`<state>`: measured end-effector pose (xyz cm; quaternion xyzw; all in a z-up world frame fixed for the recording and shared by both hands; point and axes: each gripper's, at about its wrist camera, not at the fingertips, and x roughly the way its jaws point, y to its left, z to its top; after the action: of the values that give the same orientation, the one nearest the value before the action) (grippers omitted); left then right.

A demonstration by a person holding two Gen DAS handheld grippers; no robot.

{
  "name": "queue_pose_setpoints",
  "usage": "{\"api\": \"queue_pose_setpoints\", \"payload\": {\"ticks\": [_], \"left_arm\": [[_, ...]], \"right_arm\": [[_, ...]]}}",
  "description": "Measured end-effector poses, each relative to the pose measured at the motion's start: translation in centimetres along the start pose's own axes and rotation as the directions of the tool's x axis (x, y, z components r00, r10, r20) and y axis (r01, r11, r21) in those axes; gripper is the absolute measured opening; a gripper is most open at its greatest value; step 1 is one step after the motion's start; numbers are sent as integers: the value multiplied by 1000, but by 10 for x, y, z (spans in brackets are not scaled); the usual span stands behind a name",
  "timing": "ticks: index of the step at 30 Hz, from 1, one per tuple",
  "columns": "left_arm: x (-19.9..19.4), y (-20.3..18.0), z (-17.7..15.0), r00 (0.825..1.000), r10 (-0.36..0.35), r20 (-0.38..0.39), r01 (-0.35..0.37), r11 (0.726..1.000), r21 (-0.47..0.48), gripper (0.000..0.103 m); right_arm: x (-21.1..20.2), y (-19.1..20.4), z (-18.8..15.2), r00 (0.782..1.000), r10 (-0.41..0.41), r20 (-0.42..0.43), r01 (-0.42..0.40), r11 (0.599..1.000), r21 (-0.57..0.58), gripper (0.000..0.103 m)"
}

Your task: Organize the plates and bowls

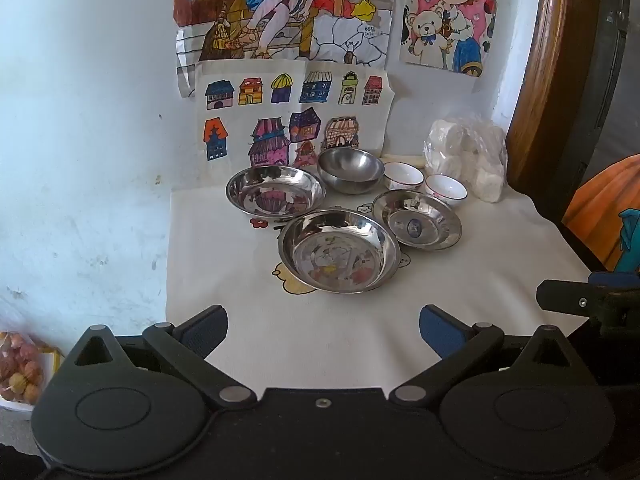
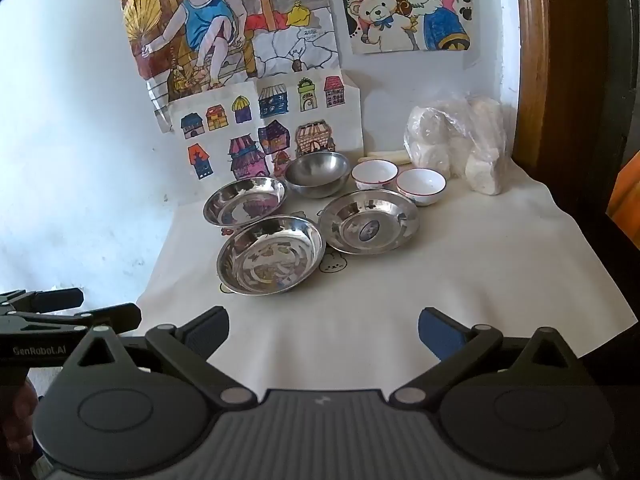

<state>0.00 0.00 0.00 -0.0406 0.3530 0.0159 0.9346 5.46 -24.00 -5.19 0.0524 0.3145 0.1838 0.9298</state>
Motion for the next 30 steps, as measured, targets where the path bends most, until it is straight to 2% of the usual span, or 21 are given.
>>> {"api": "queue_pose_setpoints", "payload": {"ticks": [30], "left_arm": [[10,-6,-7,1000,-13,-11,13,1000,-1,102]], "right_arm": [[5,-2,-1,1000,-3,-11,3,1000,-5,103]]}}
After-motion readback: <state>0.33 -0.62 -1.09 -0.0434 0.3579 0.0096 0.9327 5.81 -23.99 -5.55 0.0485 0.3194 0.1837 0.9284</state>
